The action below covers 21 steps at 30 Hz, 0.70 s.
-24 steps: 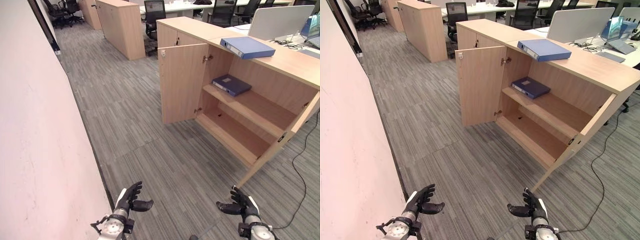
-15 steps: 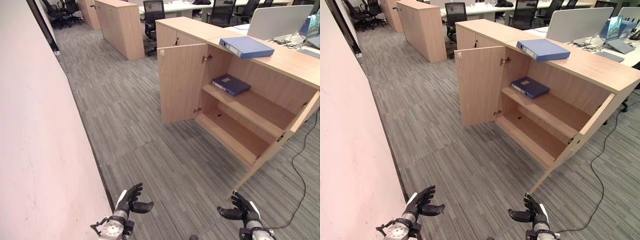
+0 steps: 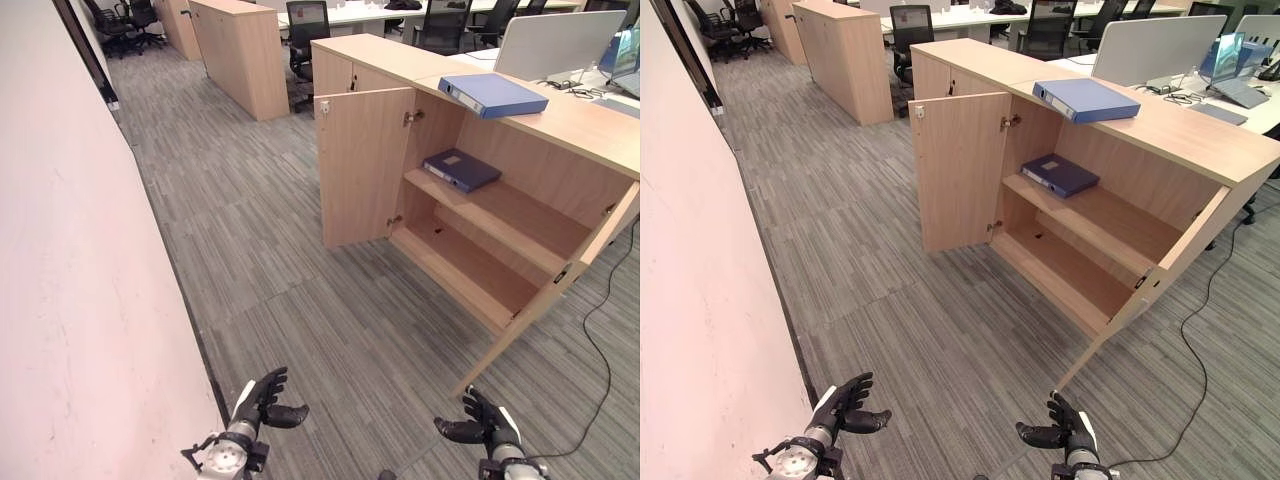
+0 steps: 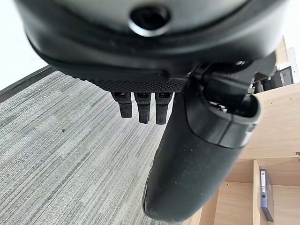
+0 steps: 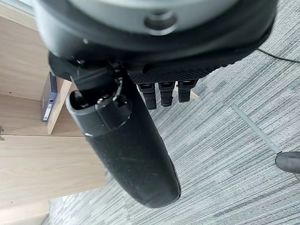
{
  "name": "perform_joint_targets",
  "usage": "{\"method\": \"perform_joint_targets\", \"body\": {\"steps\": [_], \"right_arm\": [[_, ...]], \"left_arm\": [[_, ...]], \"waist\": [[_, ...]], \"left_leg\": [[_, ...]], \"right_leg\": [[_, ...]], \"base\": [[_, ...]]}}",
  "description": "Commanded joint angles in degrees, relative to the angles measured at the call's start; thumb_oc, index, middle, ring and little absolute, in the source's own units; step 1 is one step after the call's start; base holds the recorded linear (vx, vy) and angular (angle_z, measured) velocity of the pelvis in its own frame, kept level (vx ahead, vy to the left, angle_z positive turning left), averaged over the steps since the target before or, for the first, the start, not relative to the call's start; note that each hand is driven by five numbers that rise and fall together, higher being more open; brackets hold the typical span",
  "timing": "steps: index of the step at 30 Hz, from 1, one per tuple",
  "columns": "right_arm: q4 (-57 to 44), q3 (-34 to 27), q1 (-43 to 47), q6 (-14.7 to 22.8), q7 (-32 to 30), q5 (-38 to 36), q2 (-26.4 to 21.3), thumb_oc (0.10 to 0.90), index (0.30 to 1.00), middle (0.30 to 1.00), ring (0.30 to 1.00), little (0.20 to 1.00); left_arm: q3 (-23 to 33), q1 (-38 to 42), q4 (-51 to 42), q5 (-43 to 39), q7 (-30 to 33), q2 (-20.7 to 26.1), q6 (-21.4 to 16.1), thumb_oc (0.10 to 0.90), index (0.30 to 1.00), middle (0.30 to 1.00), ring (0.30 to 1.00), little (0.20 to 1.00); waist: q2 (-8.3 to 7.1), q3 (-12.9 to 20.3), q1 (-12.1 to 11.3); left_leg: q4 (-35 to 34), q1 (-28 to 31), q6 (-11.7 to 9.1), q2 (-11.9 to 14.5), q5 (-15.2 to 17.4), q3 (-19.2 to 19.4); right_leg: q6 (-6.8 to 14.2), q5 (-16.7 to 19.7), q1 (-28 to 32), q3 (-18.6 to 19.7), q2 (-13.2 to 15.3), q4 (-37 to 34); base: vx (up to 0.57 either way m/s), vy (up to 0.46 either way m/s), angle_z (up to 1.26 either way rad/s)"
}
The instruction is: Put the empty folder in the office cabinet
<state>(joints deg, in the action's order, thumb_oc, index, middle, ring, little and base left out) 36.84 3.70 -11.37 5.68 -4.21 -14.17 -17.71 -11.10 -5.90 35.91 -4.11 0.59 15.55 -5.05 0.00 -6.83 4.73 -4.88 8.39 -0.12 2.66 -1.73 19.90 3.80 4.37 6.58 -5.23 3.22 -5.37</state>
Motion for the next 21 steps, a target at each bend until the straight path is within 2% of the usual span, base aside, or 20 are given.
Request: {"method": "perform_joint_targets", "body": {"steps": [1, 13, 21], "right_arm": [[0.57, -0.89, 4.96, 3.29, -0.41, 0.32, -0.73, 0.800, 0.900, 0.900, 0.900, 0.900], [0.33, -0.28, 4.45, 2.85, -0.43, 0.62, -0.91, 0.800, 0.900, 0.900, 0.900, 0.900], [0.40, -0.19, 4.18, 2.60, -0.17, 0.85, -1.80, 0.800, 0.900, 0.900, 0.900, 0.900]], "left_arm": [[0.12, 4.16, -2.47, 0.39, 0.58, 2.21, -3.99, 0.800, 0.900, 0.900, 0.900, 0.900], [0.34, 3.98, -2.52, 0.25, 0.92, 2.34, -3.45, 0.800, 0.900, 0.900, 0.900, 0.900], [0.96, 4.08, -1.42, -0.50, 1.42, 2.36, -3.20, 0.800, 0.900, 0.900, 0.900, 0.900]], "waist": [[-1.23, 0.03, 0.53], [-1.32, -0.65, 0.61], [-0.52, -1.31, 1.16]], "left_leg": [[-0.12, 3.43, -4.20, 3.22, 3.76, -1.82], [-0.12, 2.90, -4.95, 3.77, 3.29, -2.34], [-0.12, 3.51, -5.37, 4.60, 2.76, -1.99]], "right_leg": [[5.59, -4.12, 0.41, 1.56, 4.22, 1.26], [5.21, -4.31, 0.15, 1.25, 3.59, 1.22], [4.20, -5.66, -0.10, 1.55, 2.52, 2.60]], "base": [[0.00, 0.000, 0.00], [0.00, -0.028, 0.01], [0.02, -0.064, 0.01]]}}
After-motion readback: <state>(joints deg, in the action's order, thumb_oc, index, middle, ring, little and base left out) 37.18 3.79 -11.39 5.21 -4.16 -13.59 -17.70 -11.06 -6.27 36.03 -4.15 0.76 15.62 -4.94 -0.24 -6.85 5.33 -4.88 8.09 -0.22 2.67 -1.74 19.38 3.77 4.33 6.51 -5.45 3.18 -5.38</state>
